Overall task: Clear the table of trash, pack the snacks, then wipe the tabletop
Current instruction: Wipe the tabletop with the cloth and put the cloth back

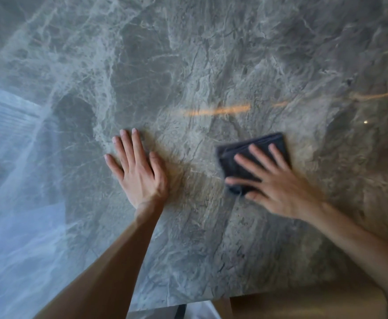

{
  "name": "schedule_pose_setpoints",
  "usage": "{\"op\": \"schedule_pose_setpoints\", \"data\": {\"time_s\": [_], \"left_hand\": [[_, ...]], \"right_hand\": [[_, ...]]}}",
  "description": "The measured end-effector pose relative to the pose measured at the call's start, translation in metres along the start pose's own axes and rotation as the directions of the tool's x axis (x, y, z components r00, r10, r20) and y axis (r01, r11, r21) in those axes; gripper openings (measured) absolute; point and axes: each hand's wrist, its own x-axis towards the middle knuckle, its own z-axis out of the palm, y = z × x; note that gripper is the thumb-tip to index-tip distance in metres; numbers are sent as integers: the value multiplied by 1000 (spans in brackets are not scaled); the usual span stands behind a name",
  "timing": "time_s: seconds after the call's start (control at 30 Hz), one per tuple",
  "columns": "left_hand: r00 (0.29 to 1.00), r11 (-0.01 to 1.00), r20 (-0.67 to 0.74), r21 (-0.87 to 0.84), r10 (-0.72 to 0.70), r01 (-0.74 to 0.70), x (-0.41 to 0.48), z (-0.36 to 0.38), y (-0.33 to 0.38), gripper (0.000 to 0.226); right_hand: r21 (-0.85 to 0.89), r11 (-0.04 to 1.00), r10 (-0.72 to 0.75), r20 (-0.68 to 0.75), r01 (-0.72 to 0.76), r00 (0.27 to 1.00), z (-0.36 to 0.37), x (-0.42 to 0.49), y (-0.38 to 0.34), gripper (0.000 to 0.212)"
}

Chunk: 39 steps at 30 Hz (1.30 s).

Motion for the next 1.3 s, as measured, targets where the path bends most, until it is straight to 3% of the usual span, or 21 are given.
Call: {"op": "schedule_pose_setpoints", "data": {"time_s": [0.07,0.17,0.23,0.3,0.37,0.43,0.53,0.6,0.67,0.73,0.77,0.83,0.9,0.97,1.07,1.13,1.23,1.27,1.3], "left_hand": [[1000,1000,2,10,1,-1,0,0,0,62],[1000,1000,8,12,-1,1,-1,0,0,61],[1000,1000,12,16,0,0,-1,0,-1,61],[1000,1000,21,26,6,-6,0,1,0,61],[1000,1000,30,22,8,-9,-1,-1,0,62],[999,1000,30,14,9,-10,-1,-1,-1,62],[1000,1000,25,10,-5,5,1,-1,-2,64],[1000,1000,24,11,-4,4,1,0,-3,64],[1000,1000,10,25,9,-9,0,1,-3,64],[1000,999,9,30,12,-13,1,2,-4,64],[1000,999,9,28,15,-15,1,3,-5,64],[1000,1000,3,8,4,-4,1,3,-5,64],[1000,1000,-3,-31,5,-5,-2,1,-4,66],[1000,998,-12,-62,14,-15,-2,-1,-3,67],[1000,999,-1,-38,14,-14,-1,0,-4,68],[1000,1000,-2,-11,7,-7,0,2,-4,68],[1000,1000,-3,11,7,-7,1,3,-4,67],[1000,1000,-3,7,10,-10,2,3,-4,66],[1000,1000,1,0,8,-8,1,2,-4,67]], "right_hand": [[63,963,264,-21,-262,964,-4,6,16,50],[177,757,650,-106,-629,752,-13,51,15,51],[263,633,768,-93,-728,634,-24,97,2,56],[263,676,729,-110,-688,675,-28,127,-28,52],[248,799,594,-184,-548,783,-21,123,-81,46],[248,892,424,-171,-378,889,-7,80,-141,46],[233,907,375,-71,-350,924,12,-4,-161,49],[187,824,550,-32,-535,835,17,-28,-124,50],[182,642,763,-51,-745,645,14,-5,-75,53],[259,509,860,-113,-821,497,-1,56,-38,53],[314,502,864,-141,-806,484,-10,92,-30,53],[377,590,805,-205,-714,557,-22,148,-47,50],[341,765,638,-295,-545,711,-21,157,-90,45],[292,870,474,-267,-398,839,-7,114,-132,44],[227,876,461,-134,-426,877,12,14,-130,50],[198,777,622,-96,-597,777,15,-10,-78,51],[321,476,879,-143,-819,454,-8,64,-13,55],[361,462,886,-141,-810,442,-17,100,-16,56],[384,527,847,-171,-758,503,-21,127,-32,55]]}}
